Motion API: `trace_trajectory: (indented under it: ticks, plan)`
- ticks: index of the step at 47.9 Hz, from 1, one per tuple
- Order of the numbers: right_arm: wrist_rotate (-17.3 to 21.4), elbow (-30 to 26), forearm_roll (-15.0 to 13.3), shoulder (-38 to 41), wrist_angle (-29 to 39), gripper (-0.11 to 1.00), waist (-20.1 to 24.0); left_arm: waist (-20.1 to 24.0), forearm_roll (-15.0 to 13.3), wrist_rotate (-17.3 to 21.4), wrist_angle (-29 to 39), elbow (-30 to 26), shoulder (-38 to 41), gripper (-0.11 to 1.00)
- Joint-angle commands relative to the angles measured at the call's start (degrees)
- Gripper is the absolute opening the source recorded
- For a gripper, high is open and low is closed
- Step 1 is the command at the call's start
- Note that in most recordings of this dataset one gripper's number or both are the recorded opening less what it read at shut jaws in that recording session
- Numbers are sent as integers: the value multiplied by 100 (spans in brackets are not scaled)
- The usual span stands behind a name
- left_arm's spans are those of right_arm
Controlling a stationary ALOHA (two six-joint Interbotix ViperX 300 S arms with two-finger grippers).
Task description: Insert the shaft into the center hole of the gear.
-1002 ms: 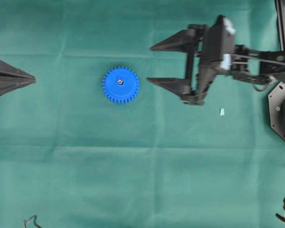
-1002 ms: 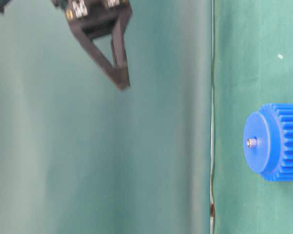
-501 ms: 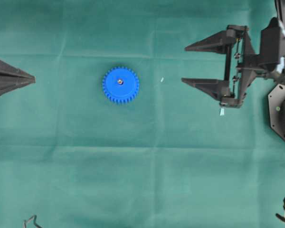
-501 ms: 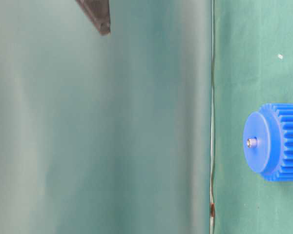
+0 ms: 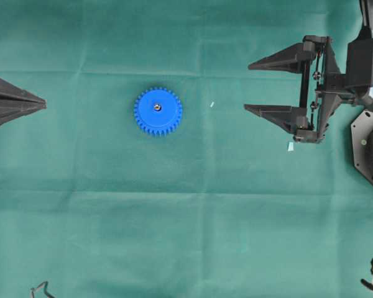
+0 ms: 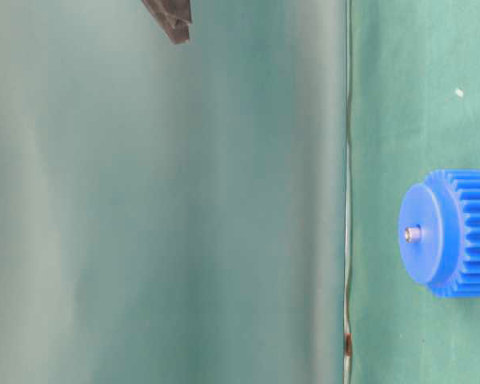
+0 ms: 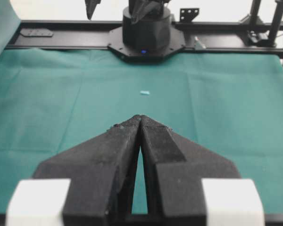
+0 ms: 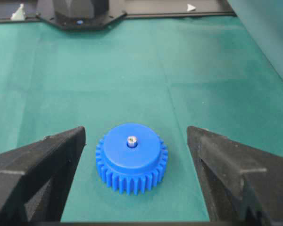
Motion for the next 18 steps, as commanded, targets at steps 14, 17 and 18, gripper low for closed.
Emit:
trace_trajectory:
  ticks: [14, 17, 18]
  plan:
    - [35, -62, -9, -88, -9, 92, 105, 0, 18, 9, -26, -149, 44, 0]
    - [44, -62, 0, -105, -18, 92, 123, 0, 18, 9, -26, -149, 44, 0]
    - [44, -53, -9, -114, -18, 92, 132, 0, 18, 9, -26, -149, 44, 0]
